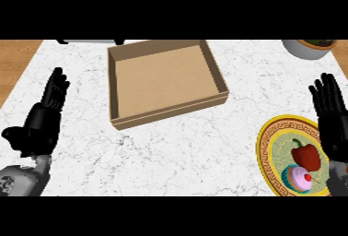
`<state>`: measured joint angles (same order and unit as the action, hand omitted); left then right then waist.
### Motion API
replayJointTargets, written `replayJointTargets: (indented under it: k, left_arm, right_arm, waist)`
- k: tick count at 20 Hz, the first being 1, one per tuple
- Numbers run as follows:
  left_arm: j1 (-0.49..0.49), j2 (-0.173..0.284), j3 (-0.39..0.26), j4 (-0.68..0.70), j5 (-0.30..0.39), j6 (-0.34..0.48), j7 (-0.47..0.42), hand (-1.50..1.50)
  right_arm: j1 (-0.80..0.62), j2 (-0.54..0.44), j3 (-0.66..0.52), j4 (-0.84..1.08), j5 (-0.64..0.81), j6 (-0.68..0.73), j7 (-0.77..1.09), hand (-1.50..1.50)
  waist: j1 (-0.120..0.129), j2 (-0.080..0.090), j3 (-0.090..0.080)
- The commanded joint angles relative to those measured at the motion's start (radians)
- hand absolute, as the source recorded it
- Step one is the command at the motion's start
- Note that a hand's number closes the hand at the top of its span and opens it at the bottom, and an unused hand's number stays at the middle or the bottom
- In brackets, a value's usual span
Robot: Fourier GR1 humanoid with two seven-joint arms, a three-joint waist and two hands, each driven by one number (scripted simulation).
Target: Pick the bell pepper from the plate and place it in the cardboard box
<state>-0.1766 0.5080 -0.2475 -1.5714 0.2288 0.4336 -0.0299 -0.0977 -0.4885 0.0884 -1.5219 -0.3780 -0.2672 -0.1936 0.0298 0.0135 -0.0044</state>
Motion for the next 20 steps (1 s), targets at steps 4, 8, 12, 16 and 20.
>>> replayJointTargets:
  k: [4, 8, 12, 16, 20]
  left_arm:
    - [0.061, 0.099, 0.037, 0.126, -0.082, 0.015, 0.048, 0.0]
    - [0.088, 0.114, 0.016, 0.152, -0.091, 0.004, 0.074, 0.0]
    - [0.095, 0.135, 0.035, 0.185, -0.084, -0.017, 0.094, 0.0]
    - [0.097, 0.134, 0.038, 0.232, -0.087, -0.046, 0.05, 0.0]
    - [0.062, 0.141, 0.034, 0.208, -0.104, -0.044, 0.097, 0.0]
  right_arm:
    - [0.04, -0.14, 0.009, 0.066, -0.143, 0.446, -0.051, -1.5]
    - [-0.018, -0.434, 0.085, -0.012, 0.284, 0.432, -0.164, -1.5]
    - [0.138, -0.319, 0.094, 0.266, 0.189, 0.595, -0.53, -1.5]
    - [0.079, -0.35, 0.072, 0.445, 0.195, 0.769, -0.776, -1.5]
    - [-0.015, -0.395, 0.073, 0.576, 0.346, 0.69, -0.93, -1.5]
  waist:
    - [-0.021, -0.005, 0.009]
    - [0.005, -0.009, -0.008]
    - [-0.021, 0.001, 0.014]
    - [-0.004, 0.004, 0.013]
    - [0.008, -0.002, 0.013]
